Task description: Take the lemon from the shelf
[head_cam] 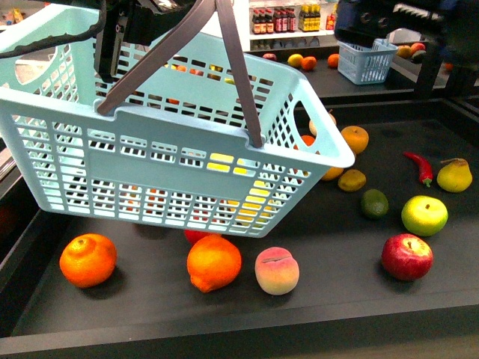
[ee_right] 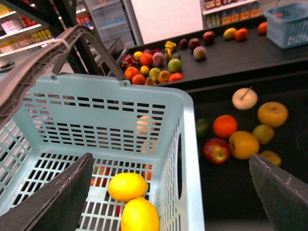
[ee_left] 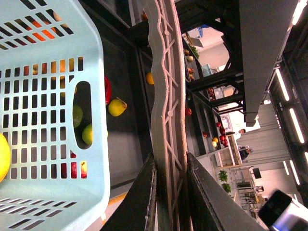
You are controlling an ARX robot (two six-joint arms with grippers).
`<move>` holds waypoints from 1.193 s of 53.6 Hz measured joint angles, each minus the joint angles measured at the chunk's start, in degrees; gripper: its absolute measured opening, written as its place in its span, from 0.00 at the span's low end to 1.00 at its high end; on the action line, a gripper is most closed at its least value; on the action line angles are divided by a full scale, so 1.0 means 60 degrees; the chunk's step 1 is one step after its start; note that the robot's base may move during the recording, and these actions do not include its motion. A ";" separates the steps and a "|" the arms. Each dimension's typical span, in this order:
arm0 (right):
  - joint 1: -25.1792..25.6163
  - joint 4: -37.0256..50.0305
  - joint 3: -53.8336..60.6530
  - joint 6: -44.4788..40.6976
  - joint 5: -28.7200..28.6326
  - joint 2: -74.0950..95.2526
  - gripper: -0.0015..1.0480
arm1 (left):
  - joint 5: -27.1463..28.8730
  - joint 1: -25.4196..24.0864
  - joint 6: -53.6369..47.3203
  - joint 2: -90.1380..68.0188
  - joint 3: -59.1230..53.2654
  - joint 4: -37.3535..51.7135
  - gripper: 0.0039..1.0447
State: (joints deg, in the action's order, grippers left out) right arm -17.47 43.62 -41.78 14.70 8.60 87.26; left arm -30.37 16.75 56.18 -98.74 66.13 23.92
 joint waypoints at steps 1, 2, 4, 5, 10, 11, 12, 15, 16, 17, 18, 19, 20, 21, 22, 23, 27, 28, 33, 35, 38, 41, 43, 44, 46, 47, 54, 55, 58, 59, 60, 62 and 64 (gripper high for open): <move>-0.0062 -0.0015 0.0248 -0.0076 0.0197 -0.0331 0.93 | -0.0004 0.0000 0.0000 0.0000 0.0000 0.0000 0.13; -0.0120 -0.0073 0.0495 -0.0160 0.0393 -0.0681 0.93 | -0.0004 0.0000 0.0000 0.0000 0.0000 0.0000 0.13; -0.0219 -0.0211 0.1009 -0.0288 0.0834 -0.1399 0.93 | -0.0011 0.0000 0.0004 0.0000 0.0000 0.0000 0.13; -0.0248 -0.0240 0.1140 -0.0346 0.0954 -0.1581 0.93 | -0.0011 0.0000 0.0004 0.0000 0.0000 0.0000 0.13; -0.0499 -0.0994 0.2422 -0.0521 0.2441 -0.3486 0.93 | -0.0007 0.0000 0.0007 0.0000 0.0000 0.0000 0.13; -0.0532 -0.1111 0.2546 -0.0539 0.2601 -0.3687 0.93 | -0.0007 0.0000 0.0007 0.0000 0.0000 0.0000 0.13; -0.0601 -0.1326 0.2798 -0.0586 0.2947 -0.4080 0.93 | -0.0007 0.0000 0.0007 0.0000 0.0000 0.0000 0.13; -0.0936 -0.1851 0.3534 -0.0841 0.4040 -0.5268 0.93 | -0.0004 0.0000 0.0004 0.0000 0.0000 0.0000 0.13; -0.1082 -0.2080 0.3741 -0.0918 0.4371 -0.5654 0.93 | -0.0004 0.0000 0.0004 0.0000 0.0000 0.0000 0.13; -0.1173 -0.2215 0.3843 -0.0943 0.4546 -0.5865 0.93 | -0.0004 0.0000 0.0000 0.0000 0.0000 0.0000 0.13; -0.1348 -0.2481 0.4025 -0.1035 0.4856 -0.6258 0.93 | -0.0004 0.0000 0.0000 0.0000 0.0000 0.0000 0.13; -0.1541 -0.2765 0.4182 -0.1089 0.5166 -0.6645 0.93 | -0.0004 0.0000 -0.0004 0.0000 0.0000 0.0000 0.13; -0.1861 -0.3275 0.4393 -0.1144 0.5683 -0.7216 0.93 | -0.0004 0.0000 -0.0004 0.0000 0.0000 0.0000 0.13; -0.2200 -0.3792 0.4572 -0.1180 0.6204 -0.7730 0.93 | -0.0011 0.0000 0.0000 0.0000 0.0000 0.0000 0.13; -0.2554 -0.4207 0.4761 -0.1282 0.6677 -0.8218 0.93 | -0.0011 0.0000 0.0000 0.0000 0.0000 0.0000 0.13; -0.2677 -0.4251 0.4943 -0.1432 0.6546 -0.8575 0.91 | -0.0007 0.0000 0.0000 0.0000 0.0000 0.0000 0.13; -0.3275 -0.4874 0.5894 -0.1982 0.5067 -1.0553 0.77 | -0.0007 0.0000 0.0004 0.0000 0.0000 0.0000 0.13; -0.3304 -0.4889 0.6138 -0.2040 0.4816 -1.0950 0.73 | -0.0007 0.0000 0.0004 0.0000 0.0000 0.0000 0.13; -0.2805 -0.5176 0.6819 -0.2226 0.4080 -1.2134 0.59 | -0.0004 0.0000 0.0007 0.0000 0.0000 0.0000 0.13; -0.2430 -0.5431 0.6827 -0.2262 0.3789 -1.2517 0.52 | -0.0011 0.0004 0.0004 0.0000 0.0000 0.0000 0.13; -0.1960 -0.5818 0.6827 -0.2313 0.3217 -1.2961 0.44 | -0.0011 0.0004 -0.0015 0.0000 0.0000 0.0000 0.13; -0.1399 -0.6160 0.6823 -0.2357 0.2659 -1.3376 0.34 | -0.0011 0.0000 -0.0015 0.0000 0.0000 0.0000 0.13; -0.1038 -0.6357 0.6823 -0.2364 0.2310 -1.3566 0.27 | -0.0007 0.0000 0.0004 0.0000 0.0000 0.0000 0.13; -0.0954 -0.6400 0.6823 -0.2364 0.2237 -1.3610 0.26 | -0.0007 0.0000 0.0004 0.0000 0.0000 0.0000 0.13; -0.0627 -0.6557 0.6823 -0.2368 0.1916 -1.3759 0.19 | -0.0011 0.0000 0.0011 0.0000 0.0000 0.0000 0.13; -0.0470 -0.6615 0.6823 -0.2375 0.1767 -1.3817 0.16 | -0.0011 0.0000 0.0007 0.0000 0.0000 0.0000 0.13; 0.0386 -0.6910 0.6823 -0.2415 0.0962 -1.4127 0.03 | -0.0007 0.0000 0.0004 0.0000 0.0000 0.0000 0.13; 0.0503 -0.6940 0.6823 -0.2412 0.0856 -1.4152 0.03 | -0.0007 0.0000 0.0004 0.0000 0.0000 0.0000 0.13; 0.0867 -0.7027 0.6823 -0.2415 0.0525 -1.4254 0.03 | -0.0011 0.0000 -0.0004 0.0000 0.0000 0.0000 0.13; 0.0962 -0.7049 0.6823 -0.2412 0.0408 -1.4269 0.03 | -0.0011 0.0000 -0.0007 0.0000 0.0000 0.0000 0.13; 0.1009 -0.7056 0.6823 -0.2412 0.0364 -1.4280 0.03 | -0.0011 0.0000 -0.0007 0.0000 0.0000 0.0000 0.13; 0.1180 -0.7096 0.6823 -0.2412 0.0186 -1.4316 0.03 | -0.0007 0.0000 -0.0004 0.0000 0.0000 0.0000 0.13; 0.1366 -0.7129 0.6823 -0.2412 -0.0029 -1.4360 0.03 | 0.0007 0.0000 0.0004 0.0000 0.0000 0.0000 0.13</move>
State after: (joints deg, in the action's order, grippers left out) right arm -9.28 0.84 -0.84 0.23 8.43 1.10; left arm -30.33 16.75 56.21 -98.74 66.13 23.92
